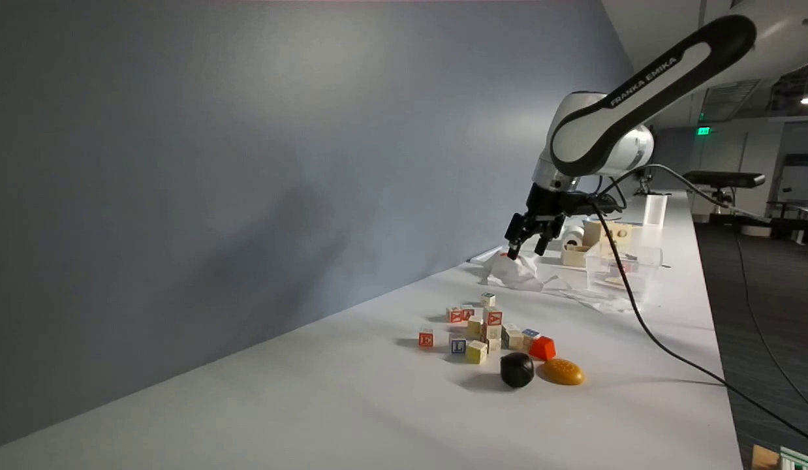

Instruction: Add one more cube to the stacked up cubes

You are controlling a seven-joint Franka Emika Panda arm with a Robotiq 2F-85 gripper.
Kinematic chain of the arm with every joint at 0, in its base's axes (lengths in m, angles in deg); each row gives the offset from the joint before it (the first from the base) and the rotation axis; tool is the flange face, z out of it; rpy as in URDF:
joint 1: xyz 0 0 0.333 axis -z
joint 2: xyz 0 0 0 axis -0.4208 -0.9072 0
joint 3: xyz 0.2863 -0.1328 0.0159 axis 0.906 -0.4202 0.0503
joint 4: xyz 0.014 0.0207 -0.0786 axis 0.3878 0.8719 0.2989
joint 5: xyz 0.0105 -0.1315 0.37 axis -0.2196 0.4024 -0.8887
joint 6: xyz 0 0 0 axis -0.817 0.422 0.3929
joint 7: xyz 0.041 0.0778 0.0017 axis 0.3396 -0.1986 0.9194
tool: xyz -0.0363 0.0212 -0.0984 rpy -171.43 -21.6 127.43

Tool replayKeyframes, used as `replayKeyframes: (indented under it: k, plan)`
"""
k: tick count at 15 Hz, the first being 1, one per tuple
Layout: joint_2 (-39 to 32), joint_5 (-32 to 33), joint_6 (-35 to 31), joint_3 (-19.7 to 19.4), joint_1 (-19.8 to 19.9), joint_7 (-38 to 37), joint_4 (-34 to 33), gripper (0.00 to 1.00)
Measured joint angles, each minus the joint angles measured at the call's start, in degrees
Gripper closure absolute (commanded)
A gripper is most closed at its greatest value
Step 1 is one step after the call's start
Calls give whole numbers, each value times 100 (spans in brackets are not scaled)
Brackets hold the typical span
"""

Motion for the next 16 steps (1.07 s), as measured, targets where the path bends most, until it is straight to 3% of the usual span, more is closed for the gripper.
replayKeyframes:
  k: [7, 16]
  plan:
    - [-1434, 154, -51, -207, 80, 1163, -1039, 0]
    - [-3099, 132, -63, -177, 221, 1409, -2255, 0]
